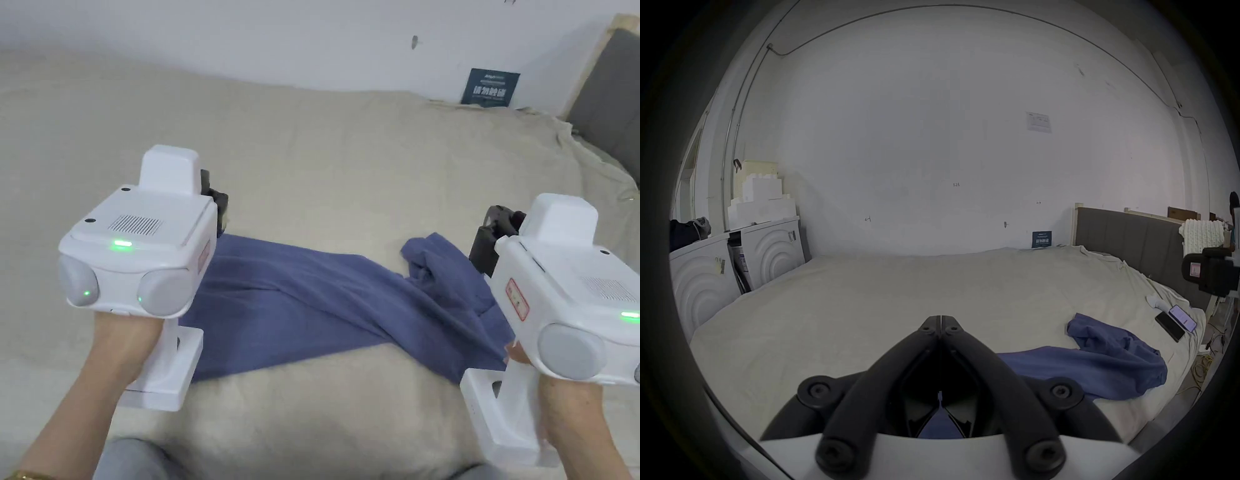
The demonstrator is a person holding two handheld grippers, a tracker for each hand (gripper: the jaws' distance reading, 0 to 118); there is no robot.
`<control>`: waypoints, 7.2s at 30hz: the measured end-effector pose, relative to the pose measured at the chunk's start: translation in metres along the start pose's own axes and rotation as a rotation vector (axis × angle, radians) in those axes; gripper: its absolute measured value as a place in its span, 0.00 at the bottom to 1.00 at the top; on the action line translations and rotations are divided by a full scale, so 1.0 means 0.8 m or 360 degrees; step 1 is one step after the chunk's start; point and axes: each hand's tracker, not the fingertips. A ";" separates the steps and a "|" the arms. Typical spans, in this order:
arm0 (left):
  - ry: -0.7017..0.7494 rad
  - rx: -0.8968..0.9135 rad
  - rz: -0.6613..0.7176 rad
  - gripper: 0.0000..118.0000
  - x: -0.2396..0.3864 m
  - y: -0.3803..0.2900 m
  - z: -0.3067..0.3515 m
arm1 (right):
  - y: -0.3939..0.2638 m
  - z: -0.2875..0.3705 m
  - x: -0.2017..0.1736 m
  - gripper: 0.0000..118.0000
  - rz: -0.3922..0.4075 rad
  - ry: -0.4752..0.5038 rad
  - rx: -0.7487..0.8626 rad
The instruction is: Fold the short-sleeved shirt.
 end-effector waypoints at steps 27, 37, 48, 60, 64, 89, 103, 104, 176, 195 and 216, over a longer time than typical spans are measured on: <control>-0.0021 0.0014 0.0059 0.00 0.001 -0.028 0.022 | -0.017 0.023 -0.019 0.00 0.0029 -0.0001 -0.0024; -0.0037 0.0005 0.0085 0.00 0.001 -0.027 0.018 | -0.019 0.015 -0.016 0.00 0.0029 0.0007 -0.0036; -0.0049 0.0017 0.0104 0.00 0.002 -0.019 0.011 | 0.012 -0.053 0.018 0.82 -0.0054 0.0025 -0.0364; -0.0068 -0.0025 0.0115 0.00 0.005 -0.020 -0.026 | 0.020 -0.253 0.080 0.83 0.0153 -0.0122 -0.1162; -0.0053 -0.0061 0.0114 0.00 0.009 -0.026 -0.046 | -0.024 -0.306 0.109 0.83 0.0098 -0.0150 -0.1410; -0.0023 -0.0248 0.0146 0.00 0.021 -0.056 -0.133 | -0.143 -0.393 0.169 0.00 -0.0130 -0.0241 -0.1676; -0.0113 -0.0657 0.0321 1.00 -0.043 0.004 -0.246 | -0.061 -0.346 0.154 0.00 -0.0126 -0.0101 -0.1405; -0.0103 -0.0695 0.0319 1.00 -0.048 0.006 -0.257 | -0.059 -0.345 0.153 0.00 -0.0121 -0.0099 -0.1399; 0.0814 -0.0222 0.0215 0.00 -0.235 0.325 -0.270 | 0.359 -0.307 0.158 0.00 -0.0204 -0.0585 -0.0383; 0.0750 -0.0284 0.0096 0.00 -0.173 0.248 -0.413 | 0.295 -0.427 0.161 0.00 -0.0173 -0.0621 -0.0464; 0.0689 -0.0992 0.0537 0.00 -0.224 -0.109 -0.175 | -0.123 -0.232 0.224 0.00 -0.0412 -0.0525 -0.1263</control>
